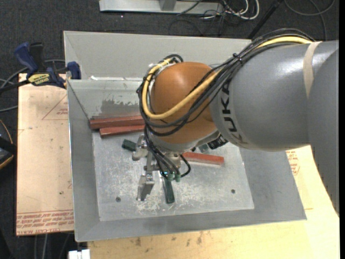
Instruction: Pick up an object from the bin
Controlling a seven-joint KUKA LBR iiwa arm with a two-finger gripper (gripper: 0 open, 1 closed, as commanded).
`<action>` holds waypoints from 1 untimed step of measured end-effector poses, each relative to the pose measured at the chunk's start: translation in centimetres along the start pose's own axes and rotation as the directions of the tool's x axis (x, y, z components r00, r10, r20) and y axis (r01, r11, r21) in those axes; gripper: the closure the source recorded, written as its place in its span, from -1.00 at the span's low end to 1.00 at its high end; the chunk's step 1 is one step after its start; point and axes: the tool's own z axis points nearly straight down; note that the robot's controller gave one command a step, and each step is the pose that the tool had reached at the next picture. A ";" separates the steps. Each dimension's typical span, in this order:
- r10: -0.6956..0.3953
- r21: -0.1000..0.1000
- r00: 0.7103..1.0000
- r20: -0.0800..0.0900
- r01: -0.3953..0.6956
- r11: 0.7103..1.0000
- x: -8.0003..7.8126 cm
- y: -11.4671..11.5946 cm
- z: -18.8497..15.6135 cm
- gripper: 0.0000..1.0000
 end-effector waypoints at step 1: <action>0.003 -0.001 1.000 0.007 -0.003 1.000 -0.2 -0.1 -0.4 -1.00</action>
Offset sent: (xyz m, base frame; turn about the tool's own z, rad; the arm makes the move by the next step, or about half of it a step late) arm 0.0174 -0.0499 -0.0691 -0.0624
